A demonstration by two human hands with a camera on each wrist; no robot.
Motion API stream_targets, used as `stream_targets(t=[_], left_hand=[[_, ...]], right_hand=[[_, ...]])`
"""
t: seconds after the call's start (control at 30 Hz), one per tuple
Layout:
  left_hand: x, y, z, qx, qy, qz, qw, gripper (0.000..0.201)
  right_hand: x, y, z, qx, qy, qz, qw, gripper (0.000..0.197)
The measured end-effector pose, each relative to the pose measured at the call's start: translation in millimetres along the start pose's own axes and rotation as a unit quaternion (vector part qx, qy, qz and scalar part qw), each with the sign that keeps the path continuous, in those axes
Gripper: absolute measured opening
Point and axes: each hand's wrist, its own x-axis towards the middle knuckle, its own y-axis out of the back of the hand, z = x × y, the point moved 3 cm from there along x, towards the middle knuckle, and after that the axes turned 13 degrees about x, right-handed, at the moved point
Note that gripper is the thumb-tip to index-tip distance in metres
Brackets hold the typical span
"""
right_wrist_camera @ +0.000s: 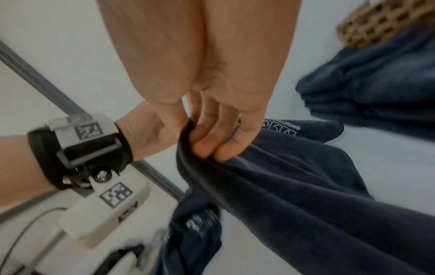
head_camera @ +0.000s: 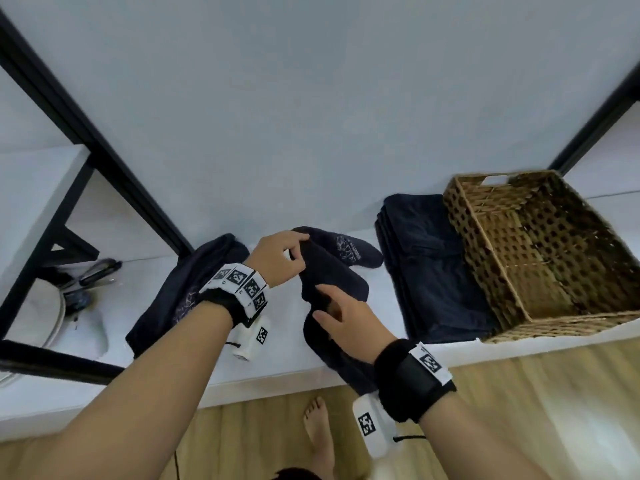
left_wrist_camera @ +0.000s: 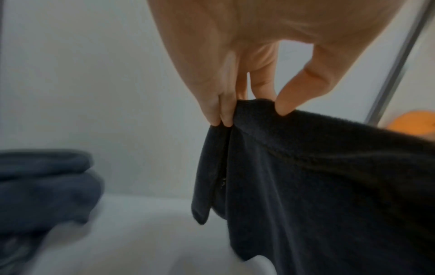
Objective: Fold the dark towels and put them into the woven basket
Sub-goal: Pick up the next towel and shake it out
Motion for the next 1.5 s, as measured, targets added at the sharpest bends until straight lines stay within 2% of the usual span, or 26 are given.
stream_targets(t=[0.13,0.2,0.27,0.37,0.47,0.53,0.6,0.67,0.77,0.83,0.87,0.93,1.0,1.07,1.13,1.2,1.3,1.4,1.43,1.5], left_hand=[[-3,-75,-79,0.032,0.070,-0.075,0.994,0.015],[-7,-105,-112,0.028,0.104,-0.108,0.988,0.020],[-12,-123,-136,0.009,0.140,-0.116,0.983,0.020],[-17,-137,-164,-0.069,0.227,-0.071,0.969,0.014],[-17,-142,-181,-0.110,0.335,0.032,0.935,0.007],[-15,-146,-188,-0.109,0.392,0.060,0.912,0.022],[-9,-153,-196,-0.127,0.435,0.024,0.891,0.046],[2,-160,-203,-0.170,0.448,-0.041,0.877,0.058],[18,-160,-204,-0.216,0.463,-0.112,0.853,0.049],[27,-158,-203,-0.216,0.459,-0.141,0.850,0.043],[31,-158,-204,-0.217,0.457,-0.143,0.850,0.040],[38,-160,-202,-0.260,0.455,-0.131,0.842,0.032],[43,-161,-198,-0.343,0.452,-0.103,0.817,0.030],[46,-161,-197,-0.421,0.442,-0.067,0.789,0.037],[47,-160,-198,-0.448,0.438,-0.040,0.779,0.046],[49,-157,-199,-0.415,0.439,-0.010,0.797,0.048],[49,-148,-202,-0.306,0.415,0.039,0.856,0.030],[49,-141,-197,-0.255,0.313,0.010,0.915,0.045],[48,-141,-196,-0.239,0.283,-0.008,0.929,0.048],[46,-141,-191,-0.219,0.263,-0.036,0.939,0.046]], right_hand=[[19,-42,80,0.022,-0.128,-0.072,0.989,0.049],[32,-41,115,-0.002,-0.177,-0.049,0.983,0.044],[49,-28,145,-0.050,-0.216,0.026,0.975,0.038],[71,-3,176,-0.062,-0.267,0.162,0.948,0.033],[89,12,194,-0.024,-0.323,0.240,0.915,0.047],[99,16,201,0.024,-0.343,0.270,0.899,0.058],[111,17,208,0.074,-0.351,0.288,0.888,0.060],[124,19,215,0.115,-0.347,0.290,0.884,0.045],[138,24,216,0.205,-0.340,0.312,0.863,0.020],[144,29,213,0.258,-0.343,0.327,0.842,0.029],[148,32,211,0.278,-0.340,0.337,0.833,0.033],[155,38,203,0.322,-0.317,0.354,0.819,0.022],[164,45,194,0.369,-0.275,0.362,0.811,0.013],[171,54,186,0.364,-0.243,0.353,0.827,0.022],[179,63,180,0.301,-0.227,0.344,0.860,0.039],[185,70,177,0.236,-0.220,0.333,0.886,0.043],[190,75,181,0.141,-0.217,0.310,0.915,0.041],[192,80,184,0.084,-0.190,0.297,0.932,0.024],[192,80,183,0.078,-0.184,0.287,0.937,0.018],[194,80,179,0.066,-0.180,0.266,0.945,0.018]])
